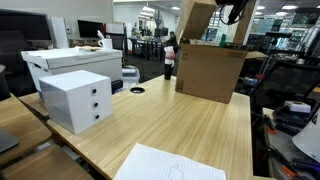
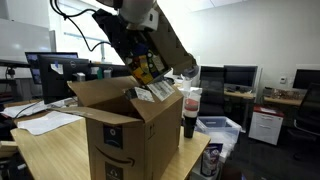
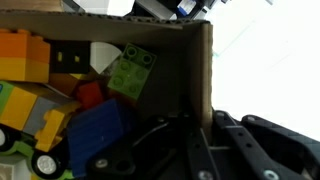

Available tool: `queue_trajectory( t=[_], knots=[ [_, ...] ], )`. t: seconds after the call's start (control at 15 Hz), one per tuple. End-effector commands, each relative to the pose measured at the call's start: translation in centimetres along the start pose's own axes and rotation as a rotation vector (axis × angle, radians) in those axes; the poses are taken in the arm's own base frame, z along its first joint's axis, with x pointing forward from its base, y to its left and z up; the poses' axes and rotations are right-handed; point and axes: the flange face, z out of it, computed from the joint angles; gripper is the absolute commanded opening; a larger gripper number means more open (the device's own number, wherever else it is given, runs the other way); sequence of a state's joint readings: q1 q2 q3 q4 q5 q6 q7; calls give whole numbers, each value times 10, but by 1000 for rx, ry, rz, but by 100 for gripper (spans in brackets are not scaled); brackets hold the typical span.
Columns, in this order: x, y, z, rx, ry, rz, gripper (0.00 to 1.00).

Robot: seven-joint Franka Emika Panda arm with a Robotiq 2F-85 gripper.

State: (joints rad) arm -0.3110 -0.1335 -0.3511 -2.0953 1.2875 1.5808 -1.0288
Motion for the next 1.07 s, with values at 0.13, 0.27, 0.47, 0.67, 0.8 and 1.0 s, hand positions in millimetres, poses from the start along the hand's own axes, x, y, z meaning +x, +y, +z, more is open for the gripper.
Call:
queue_trajectory(
  t=[0.13,0.27,0.47,0.67,0.8,1.0],
  knots=[
    [-8,-16,-7,43,64,-70,3],
    [-11,-17,-7,48,68,-71,3],
    [-17,-19,-6,57,73,-79,3],
    [-23,-19,-6,68,88,-72,3],
    [-26,-18,-7,73,104,-65,3],
    [-31,-16,-9,79,117,-54,3]
  ],
)
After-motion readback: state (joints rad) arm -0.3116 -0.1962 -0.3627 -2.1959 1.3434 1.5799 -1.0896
